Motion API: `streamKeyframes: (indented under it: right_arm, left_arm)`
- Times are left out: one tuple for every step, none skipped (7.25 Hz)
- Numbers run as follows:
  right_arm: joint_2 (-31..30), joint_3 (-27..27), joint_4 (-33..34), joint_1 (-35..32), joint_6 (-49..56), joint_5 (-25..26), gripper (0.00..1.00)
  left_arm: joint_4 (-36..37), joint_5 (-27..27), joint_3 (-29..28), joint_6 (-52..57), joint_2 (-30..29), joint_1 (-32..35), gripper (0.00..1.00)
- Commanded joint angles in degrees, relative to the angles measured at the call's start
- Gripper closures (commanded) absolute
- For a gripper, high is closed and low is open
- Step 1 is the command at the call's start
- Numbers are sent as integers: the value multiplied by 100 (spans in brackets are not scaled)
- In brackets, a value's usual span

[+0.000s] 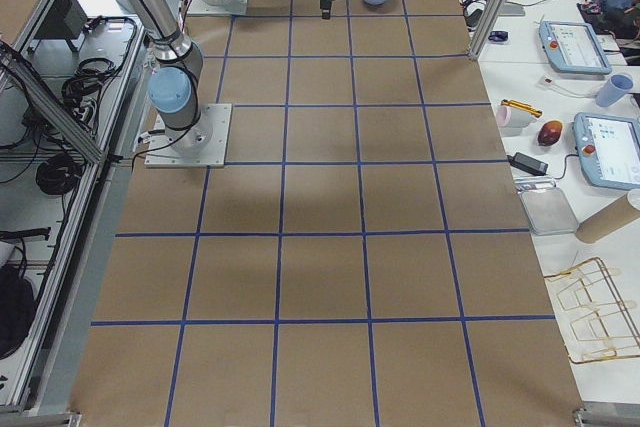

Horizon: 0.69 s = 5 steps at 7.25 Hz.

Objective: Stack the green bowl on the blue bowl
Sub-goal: 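Lower the left gripper onto the green bowl rim and close it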

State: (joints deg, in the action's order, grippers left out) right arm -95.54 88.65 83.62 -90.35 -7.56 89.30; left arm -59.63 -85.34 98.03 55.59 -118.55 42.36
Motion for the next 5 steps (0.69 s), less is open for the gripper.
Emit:
streamKeyframes:
  right_arm:
    - [0, -6, 5, 0, 0, 0, 0]
    - [0, 3, -4, 0, 0, 0, 0]
    - [0, 3, 5, 0, 0, 0, 0]
    - [0, -6, 5, 0, 0, 0, 0]
    - [0, -6, 5, 0, 0, 0, 0]
  left_arm:
    - [-40, -9, -3, -40, 16, 0, 100]
    - [-66, -35, -12, -135, 68, 0, 100]
    - [-371, -70, -47, -232, 139, 0, 100]
    - [-565, -96, -73, -277, 218, 18, 100]
    - [-906, -105, -161, -529, 349, 70, 100]
